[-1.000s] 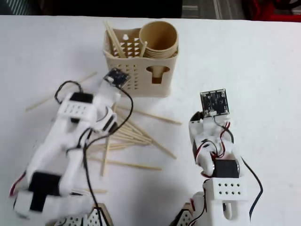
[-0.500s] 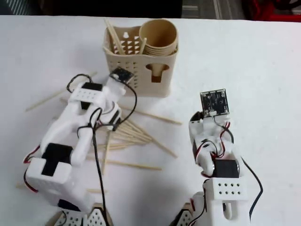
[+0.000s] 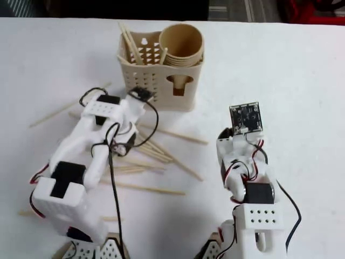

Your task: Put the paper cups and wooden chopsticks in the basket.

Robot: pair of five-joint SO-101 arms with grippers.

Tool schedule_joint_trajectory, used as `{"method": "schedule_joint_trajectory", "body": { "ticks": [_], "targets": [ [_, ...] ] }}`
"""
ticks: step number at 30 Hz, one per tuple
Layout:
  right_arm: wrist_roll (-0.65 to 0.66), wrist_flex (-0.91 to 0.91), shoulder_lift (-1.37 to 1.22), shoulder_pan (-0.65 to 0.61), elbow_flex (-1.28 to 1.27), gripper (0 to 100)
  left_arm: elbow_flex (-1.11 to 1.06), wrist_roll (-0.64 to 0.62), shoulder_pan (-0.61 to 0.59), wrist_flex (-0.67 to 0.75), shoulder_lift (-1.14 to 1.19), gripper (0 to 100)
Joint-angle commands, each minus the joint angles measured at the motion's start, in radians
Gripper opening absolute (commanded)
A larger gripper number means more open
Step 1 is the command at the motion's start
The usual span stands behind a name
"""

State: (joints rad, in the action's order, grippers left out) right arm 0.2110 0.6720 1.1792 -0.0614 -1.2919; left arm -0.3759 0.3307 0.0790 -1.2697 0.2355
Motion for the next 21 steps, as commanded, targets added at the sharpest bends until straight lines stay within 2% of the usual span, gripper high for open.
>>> {"method": "schedule_joint_trajectory", "body": {
  "ticks": [1,8,14,21],
  "targets": [
    [0.002,-0.019,0.016,-0.007,0.006,2.1,0.017,0.034,0.019,-0.063,-0.085,2],
    [0.002,-0.019,0.019,-0.007,0.006,2.1,0.017,0.061,0.018,-0.17,-0.381,2],
    [0.002,-0.019,0.016,-0.007,0.006,2.1,0.032,0.06,0.019,-0.169,-0.601,2],
    [0.002,-0.019,0.015,-0.007,0.005,2.1,0.212,0.058,0.021,-0.169,-0.754,2]
  ]
}}
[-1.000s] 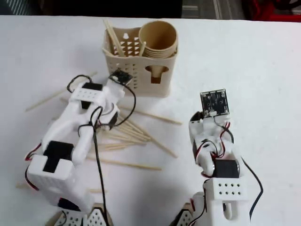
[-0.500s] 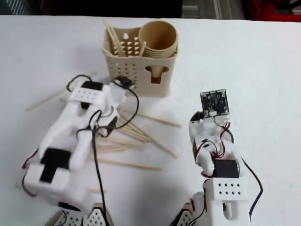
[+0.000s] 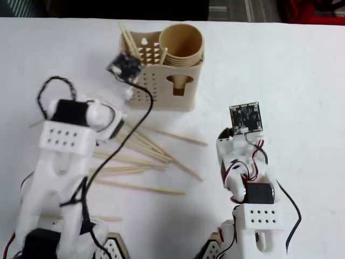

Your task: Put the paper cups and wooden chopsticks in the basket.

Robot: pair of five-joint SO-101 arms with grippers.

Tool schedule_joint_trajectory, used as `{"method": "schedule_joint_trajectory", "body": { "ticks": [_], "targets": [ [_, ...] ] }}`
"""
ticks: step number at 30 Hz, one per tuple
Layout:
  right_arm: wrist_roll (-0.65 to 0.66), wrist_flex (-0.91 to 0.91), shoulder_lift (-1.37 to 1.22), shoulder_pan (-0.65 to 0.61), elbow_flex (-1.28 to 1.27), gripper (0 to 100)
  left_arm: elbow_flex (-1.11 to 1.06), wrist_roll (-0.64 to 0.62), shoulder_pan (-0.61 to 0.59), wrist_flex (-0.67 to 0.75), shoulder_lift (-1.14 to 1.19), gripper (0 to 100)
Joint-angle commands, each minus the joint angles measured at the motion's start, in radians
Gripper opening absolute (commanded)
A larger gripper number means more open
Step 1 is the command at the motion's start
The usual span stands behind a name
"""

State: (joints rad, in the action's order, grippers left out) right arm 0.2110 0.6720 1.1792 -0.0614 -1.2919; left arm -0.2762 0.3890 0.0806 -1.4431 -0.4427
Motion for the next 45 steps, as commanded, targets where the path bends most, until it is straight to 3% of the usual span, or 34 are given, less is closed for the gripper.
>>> {"method": "schedule_joint_trajectory", "body": {
  "ticks": [1,6,12,22,31,39,45],
  "targets": [
    [0.002,-0.019,0.015,-0.007,0.005,2.1,0.149,-0.008,0.025,0.005,-0.077,2],
    [0.002,-0.019,0.015,-0.007,0.005,2.1,0.301,-0.095,0.104,0.052,-0.038,2],
    [0.002,-0.019,0.013,-0.007,0.005,2.1,0.456,-0.169,0.18,0.233,0.041,2],
    [0.002,-0.019,0.015,-0.007,0.005,2.1,0.664,-0.247,0.174,0.555,0.24,2],
    [0.003,-0.019,0.019,-0.007,0.005,2.1,0.686,-0.319,0.15,0.835,0.47,2],
    [0.044,-0.035,0.013,-0.008,0.006,2.1,0.686,-0.318,0.085,0.83,0.596,4],
    [0.046,-0.035,0.012,-0.008,0.005,2.1,0.723,-0.321,0.071,0.635,0.559,19]
  ]
}}
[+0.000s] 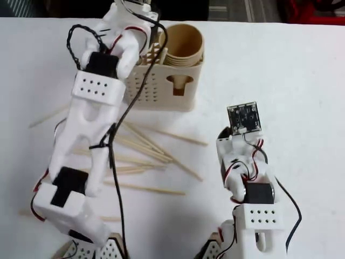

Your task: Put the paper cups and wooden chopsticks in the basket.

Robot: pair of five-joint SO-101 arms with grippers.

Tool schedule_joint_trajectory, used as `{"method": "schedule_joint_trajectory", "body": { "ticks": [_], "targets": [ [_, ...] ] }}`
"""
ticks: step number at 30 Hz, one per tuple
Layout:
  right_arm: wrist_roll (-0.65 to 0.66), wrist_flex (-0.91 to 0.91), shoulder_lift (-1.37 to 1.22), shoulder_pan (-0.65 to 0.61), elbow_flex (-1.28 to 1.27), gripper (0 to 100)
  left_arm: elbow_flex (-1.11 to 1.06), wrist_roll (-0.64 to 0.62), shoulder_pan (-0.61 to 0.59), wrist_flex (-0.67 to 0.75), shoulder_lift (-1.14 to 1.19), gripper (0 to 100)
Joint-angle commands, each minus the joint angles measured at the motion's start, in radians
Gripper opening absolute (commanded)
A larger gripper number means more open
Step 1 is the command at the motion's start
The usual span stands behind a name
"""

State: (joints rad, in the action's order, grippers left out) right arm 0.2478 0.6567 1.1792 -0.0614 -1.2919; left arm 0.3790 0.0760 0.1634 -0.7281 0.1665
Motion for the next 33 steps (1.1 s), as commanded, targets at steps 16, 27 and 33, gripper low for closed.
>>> {"method": "schedule_joint_trajectory", "body": {
  "ticks": [16,27,33],
  "targets": [
    [0.012,-0.025,0.019,-0.008,-0.026,2.1,0.069,0.239,-0.036,-0.749,-0.351,14],
    [0.015,-0.114,0.013,-0.008,-0.077,2.1,0.068,0.345,-0.028,-1.051,-0.354,14],
    [0.015,-0.113,0.013,-0.008,-0.077,2.1,-0.104,0.405,-0.028,-1.043,-0.427,14]
  ]
}}
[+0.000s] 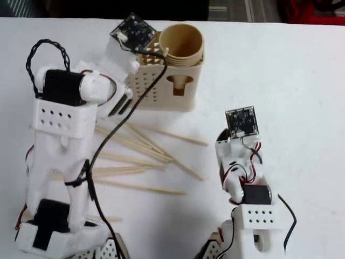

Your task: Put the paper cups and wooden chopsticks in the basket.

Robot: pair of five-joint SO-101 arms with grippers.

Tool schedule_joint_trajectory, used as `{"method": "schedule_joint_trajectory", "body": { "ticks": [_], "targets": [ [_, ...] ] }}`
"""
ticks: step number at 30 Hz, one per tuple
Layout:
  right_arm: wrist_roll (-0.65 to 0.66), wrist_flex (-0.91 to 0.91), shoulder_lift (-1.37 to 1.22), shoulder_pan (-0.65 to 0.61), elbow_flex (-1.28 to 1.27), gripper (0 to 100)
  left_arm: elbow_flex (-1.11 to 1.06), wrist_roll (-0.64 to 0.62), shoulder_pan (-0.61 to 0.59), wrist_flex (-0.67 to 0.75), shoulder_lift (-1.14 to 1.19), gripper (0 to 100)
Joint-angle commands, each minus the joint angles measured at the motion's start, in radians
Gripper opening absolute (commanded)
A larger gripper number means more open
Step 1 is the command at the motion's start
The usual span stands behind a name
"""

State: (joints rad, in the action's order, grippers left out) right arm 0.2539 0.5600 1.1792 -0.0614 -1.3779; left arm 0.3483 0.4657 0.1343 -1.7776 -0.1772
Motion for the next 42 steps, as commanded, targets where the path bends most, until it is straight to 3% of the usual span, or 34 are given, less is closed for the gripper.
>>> {"method": "schedule_joint_trajectory", "body": {
  "ticks": [1,10,20,23,33,38,42],
  "targets": [
    [0.009,-0.015,0.013,-0.008,0.009,2.1,-0.123,0.028,0.001,0.015,-0.114,14],
    [0.009,-0.019,0.013,-0.008,0.009,2.1,-0.684,0.227,-0.039,0.236,-0.395,16],
    [0.026,-0.019,0.016,-0.008,0.009,2.1,-1.145,0.419,-0.038,0.457,-0.407,18],
    [0.037,-0.019,0.013,-0.008,0.009,2.1,-1.231,0.427,-0.041,0.54,-0.406,18],
    [0.041,-0.019,0.013,-0.008,0.009,2.1,-1.338,0.433,-0.039,0.675,-0.394,18],
    [0.041,-0.019,0.013,-0.007,0.009,2.1,-1.303,0.436,-0.064,0.766,-0.217,18],
    [0.041,-0.019,0.013,-0.007,0.009,2.1,-1.204,0.436,-0.094,0.741,-0.042,18]
  ]
}}
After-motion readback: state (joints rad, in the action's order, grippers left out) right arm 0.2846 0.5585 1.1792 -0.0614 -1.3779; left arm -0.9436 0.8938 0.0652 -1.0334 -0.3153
